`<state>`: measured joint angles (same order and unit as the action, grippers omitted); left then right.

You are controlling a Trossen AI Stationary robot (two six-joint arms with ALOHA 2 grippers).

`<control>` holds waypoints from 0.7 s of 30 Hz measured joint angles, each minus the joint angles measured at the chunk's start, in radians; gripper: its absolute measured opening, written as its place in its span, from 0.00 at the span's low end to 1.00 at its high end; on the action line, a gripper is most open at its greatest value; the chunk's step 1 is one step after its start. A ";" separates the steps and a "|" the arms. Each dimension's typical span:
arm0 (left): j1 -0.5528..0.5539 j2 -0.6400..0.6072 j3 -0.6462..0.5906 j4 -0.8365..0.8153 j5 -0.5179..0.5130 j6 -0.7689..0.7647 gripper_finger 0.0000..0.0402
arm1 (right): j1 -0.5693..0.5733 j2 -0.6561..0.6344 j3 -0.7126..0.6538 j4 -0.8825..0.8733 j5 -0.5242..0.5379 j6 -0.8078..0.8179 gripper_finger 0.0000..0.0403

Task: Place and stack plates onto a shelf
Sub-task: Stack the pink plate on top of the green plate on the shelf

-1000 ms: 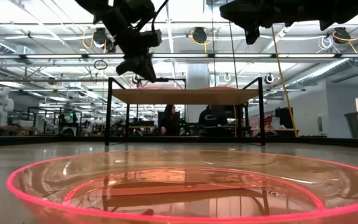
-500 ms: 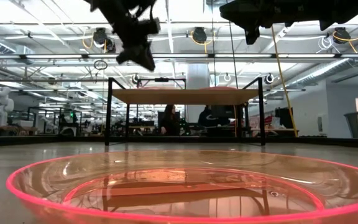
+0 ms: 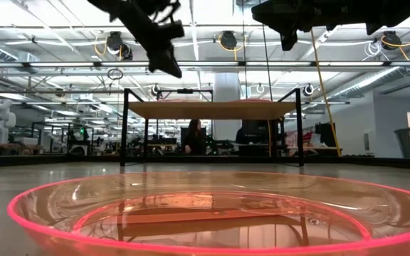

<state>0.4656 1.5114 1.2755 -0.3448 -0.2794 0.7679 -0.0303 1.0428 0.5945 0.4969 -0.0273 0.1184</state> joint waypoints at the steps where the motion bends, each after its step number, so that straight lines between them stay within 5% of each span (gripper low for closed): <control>1: 0.010 0.017 0.000 0.030 0.001 0.007 0.24 | 0.000 0.000 0.000 0.000 0.000 0.000 0.14; 11: 0.081 0.160 0.001 0.054 0.080 0.008 0.24 | 0.000 0.000 0.000 0.000 0.000 0.002 0.14; 21: 0.069 0.178 0.001 0.059 0.116 0.010 0.24 | 0.000 0.000 0.000 0.000 0.000 0.012 0.14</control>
<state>0.5343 1.6894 1.2770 -0.2859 -0.1634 0.7777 -0.0302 1.0428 0.5945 0.4965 -0.0273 0.1303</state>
